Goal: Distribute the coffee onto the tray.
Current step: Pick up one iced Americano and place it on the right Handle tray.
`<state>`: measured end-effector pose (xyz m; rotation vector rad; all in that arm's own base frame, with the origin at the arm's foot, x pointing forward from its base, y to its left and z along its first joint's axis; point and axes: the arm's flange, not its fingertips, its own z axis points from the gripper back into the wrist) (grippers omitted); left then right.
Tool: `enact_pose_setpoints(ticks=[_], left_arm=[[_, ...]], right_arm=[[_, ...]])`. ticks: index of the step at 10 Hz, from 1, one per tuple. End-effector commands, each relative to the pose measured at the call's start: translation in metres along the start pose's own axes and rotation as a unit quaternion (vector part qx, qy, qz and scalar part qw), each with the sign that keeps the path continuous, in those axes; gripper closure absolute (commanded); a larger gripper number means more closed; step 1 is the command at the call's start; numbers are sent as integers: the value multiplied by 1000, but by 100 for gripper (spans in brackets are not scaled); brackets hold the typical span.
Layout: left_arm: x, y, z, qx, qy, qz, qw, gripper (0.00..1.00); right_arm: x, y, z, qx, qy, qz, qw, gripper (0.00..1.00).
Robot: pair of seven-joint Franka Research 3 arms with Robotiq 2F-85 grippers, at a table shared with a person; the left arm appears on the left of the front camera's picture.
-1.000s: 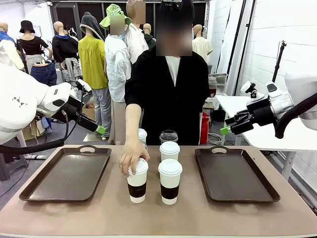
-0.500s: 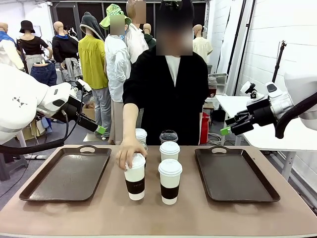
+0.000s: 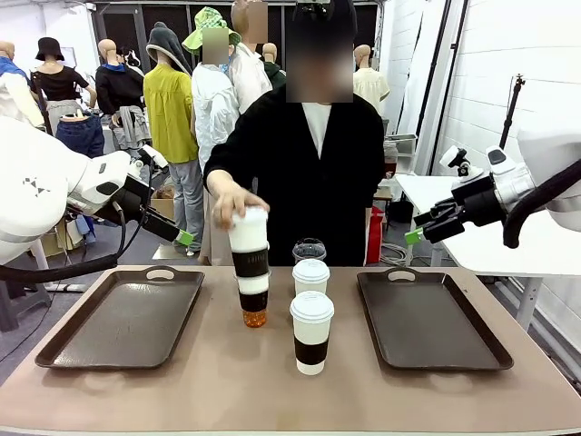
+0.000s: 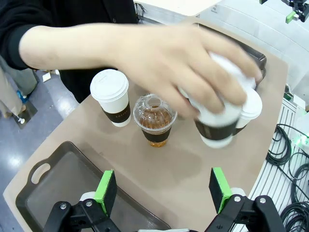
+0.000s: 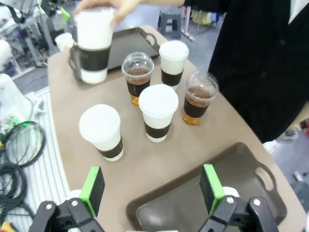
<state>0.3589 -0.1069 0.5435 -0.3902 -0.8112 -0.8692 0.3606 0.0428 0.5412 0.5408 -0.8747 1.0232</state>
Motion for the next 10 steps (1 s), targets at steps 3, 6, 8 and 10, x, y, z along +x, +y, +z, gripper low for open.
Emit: enact_pose_setpoints(ticks=[3, 6, 8, 10], left_arm=[[-1, 0, 2, -2, 1, 1, 1000, 0], [-1, 0, 2, -2, 1, 1, 1000, 0], [-1, 0, 2, -2, 1, 1, 1000, 0], [-1, 0, 2, -2, 1, 1, 1000, 0]], right_arm=[[33, -38, -3, 27, 59, 4, 998, 0], [58, -78, -9, 28, 131, 20, 991, 0], [70, -105, -18, 26, 173, 48, 983, 0], [75, -132, -31, 40, 224, 95, 969, 0]])
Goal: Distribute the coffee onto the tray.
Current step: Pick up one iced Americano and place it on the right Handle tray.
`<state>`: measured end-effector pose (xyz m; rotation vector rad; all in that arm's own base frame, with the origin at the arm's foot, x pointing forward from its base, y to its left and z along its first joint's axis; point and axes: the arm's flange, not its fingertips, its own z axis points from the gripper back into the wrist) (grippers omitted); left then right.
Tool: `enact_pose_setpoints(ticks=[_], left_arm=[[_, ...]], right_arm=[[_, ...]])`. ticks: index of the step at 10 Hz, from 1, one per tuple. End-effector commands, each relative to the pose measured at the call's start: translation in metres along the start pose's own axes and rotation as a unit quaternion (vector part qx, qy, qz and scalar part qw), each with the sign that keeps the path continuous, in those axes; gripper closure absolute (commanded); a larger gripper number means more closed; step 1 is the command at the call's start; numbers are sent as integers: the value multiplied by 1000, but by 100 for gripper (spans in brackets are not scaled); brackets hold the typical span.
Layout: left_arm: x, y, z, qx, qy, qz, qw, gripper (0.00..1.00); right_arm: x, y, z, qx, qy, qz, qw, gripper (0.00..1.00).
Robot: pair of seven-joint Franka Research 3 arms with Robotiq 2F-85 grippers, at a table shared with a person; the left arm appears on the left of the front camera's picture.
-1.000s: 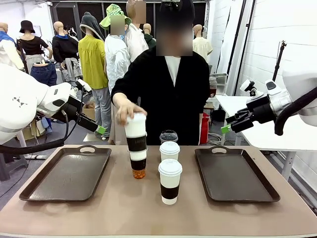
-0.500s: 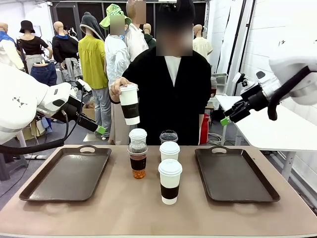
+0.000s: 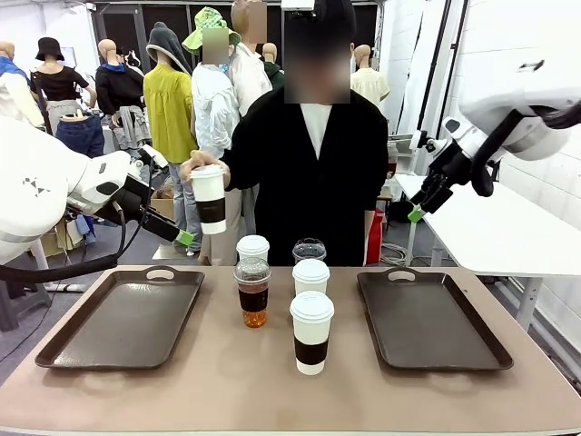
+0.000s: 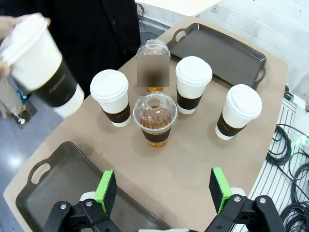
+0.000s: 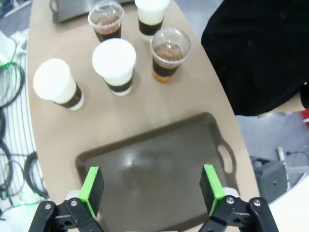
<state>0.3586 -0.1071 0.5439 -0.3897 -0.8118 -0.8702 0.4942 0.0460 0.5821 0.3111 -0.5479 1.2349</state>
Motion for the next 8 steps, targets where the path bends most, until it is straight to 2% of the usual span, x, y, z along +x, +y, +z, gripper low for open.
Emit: enact_pose_setpoints(ticks=[1, 5, 8], left_arm=[[-1, 1, 1, -3, 1, 2, 1000, 0], [-1, 1, 1, -3, 1, 2, 1000, 0], [-1, 1, 1, -3, 1, 2, 1000, 0]], right_arm=[[6, -26, -7, 21, 55, 48, 997, 0], [-2, -59, -46, 55, 131, 86, 986, 0], [-11, -69, -72, 69, 150, 96, 982, 0]])
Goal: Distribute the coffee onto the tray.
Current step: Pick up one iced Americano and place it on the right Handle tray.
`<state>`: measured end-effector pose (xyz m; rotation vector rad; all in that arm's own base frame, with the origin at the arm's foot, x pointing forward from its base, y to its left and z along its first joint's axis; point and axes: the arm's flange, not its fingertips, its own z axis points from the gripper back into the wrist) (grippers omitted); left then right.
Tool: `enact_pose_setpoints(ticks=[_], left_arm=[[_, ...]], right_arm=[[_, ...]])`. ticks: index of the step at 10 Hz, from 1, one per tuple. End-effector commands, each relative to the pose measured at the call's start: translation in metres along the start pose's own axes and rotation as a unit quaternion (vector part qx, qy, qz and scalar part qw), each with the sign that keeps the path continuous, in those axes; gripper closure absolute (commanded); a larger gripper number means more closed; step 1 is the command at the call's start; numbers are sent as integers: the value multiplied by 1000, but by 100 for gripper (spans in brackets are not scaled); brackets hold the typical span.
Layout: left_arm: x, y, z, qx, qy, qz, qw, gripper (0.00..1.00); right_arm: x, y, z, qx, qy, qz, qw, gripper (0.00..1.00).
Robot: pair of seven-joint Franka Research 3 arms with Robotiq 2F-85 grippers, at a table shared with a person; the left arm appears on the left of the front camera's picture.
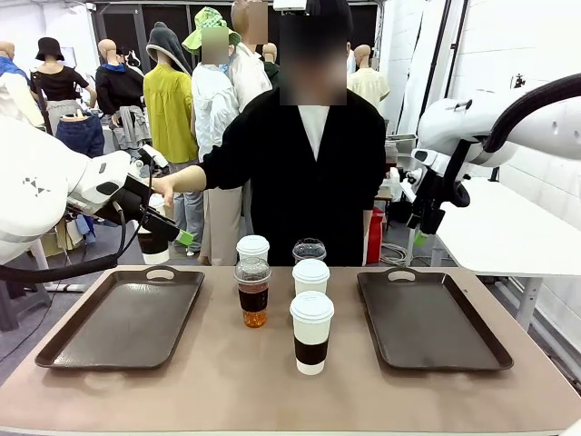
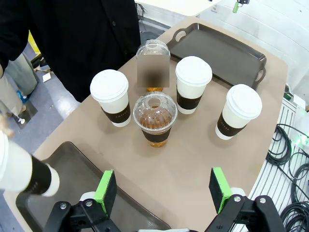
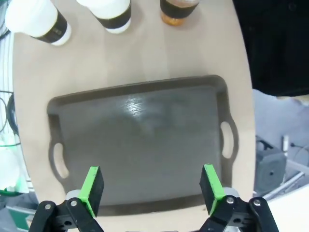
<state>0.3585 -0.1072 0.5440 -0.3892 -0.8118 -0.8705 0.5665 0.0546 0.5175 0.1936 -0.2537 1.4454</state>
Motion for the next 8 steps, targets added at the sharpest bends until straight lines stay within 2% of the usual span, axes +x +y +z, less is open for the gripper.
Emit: enact_pose_setpoints(ticks=[1, 8], left_arm=[[-1, 1, 1, -3, 1, 2, 1000, 0], [-1, 1, 1, -3, 1, 2, 1000, 0]], right_arm=[[-1, -7, -2, 8, 14, 14, 1000, 0], [0, -2, -6, 5, 3, 1, 1000, 0]])
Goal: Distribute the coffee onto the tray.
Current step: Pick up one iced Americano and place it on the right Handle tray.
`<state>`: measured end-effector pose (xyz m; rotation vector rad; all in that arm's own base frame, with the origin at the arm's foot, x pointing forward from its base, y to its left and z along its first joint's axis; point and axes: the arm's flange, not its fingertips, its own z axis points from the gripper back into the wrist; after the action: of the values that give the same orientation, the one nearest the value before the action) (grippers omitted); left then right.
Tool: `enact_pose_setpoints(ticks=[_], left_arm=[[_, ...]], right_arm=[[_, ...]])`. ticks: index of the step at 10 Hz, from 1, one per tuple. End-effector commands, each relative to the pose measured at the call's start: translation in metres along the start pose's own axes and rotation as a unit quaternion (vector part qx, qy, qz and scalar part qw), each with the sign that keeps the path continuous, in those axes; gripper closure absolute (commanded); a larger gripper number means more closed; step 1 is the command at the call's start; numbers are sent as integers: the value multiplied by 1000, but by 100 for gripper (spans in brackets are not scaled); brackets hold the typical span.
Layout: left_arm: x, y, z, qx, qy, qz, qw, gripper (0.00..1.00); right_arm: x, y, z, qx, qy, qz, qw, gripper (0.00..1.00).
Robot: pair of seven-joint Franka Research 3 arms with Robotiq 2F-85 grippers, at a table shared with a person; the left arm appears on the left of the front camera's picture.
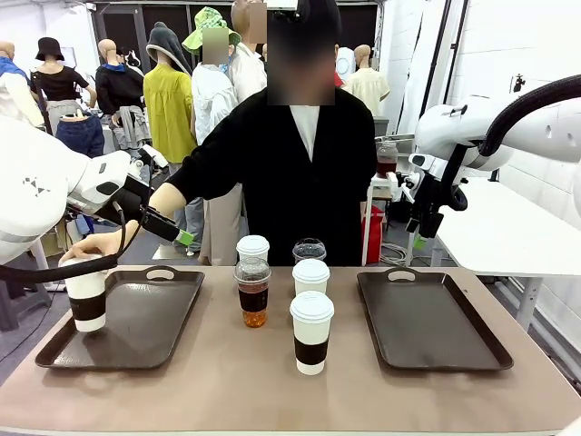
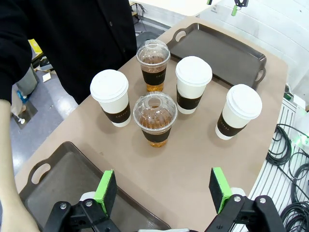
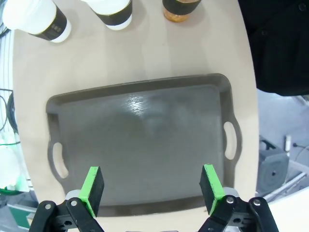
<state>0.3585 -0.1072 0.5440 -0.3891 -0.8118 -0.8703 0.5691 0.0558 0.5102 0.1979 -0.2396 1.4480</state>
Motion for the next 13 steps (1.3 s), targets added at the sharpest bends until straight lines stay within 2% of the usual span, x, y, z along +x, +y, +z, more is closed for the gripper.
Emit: enact_pose_setpoints(ticks=[1, 7, 10, 13], left_arm=[[-1, 1, 1, -3, 1, 2, 1000, 0], [-1, 1, 1, -3, 1, 2, 1000, 0], [-1, 1, 1, -3, 1, 2, 1000, 0], [-1, 1, 1, -3, 1, 2, 1000, 0]], right_arm=[[0, 0, 0, 0, 0, 0, 1000, 0], [0, -57, -48, 34, -35, 8, 999, 0], [-13, -71, -81, 24, -100, 6, 995, 0], [-33, -77, -112, 33, -181, 13, 983, 0]])
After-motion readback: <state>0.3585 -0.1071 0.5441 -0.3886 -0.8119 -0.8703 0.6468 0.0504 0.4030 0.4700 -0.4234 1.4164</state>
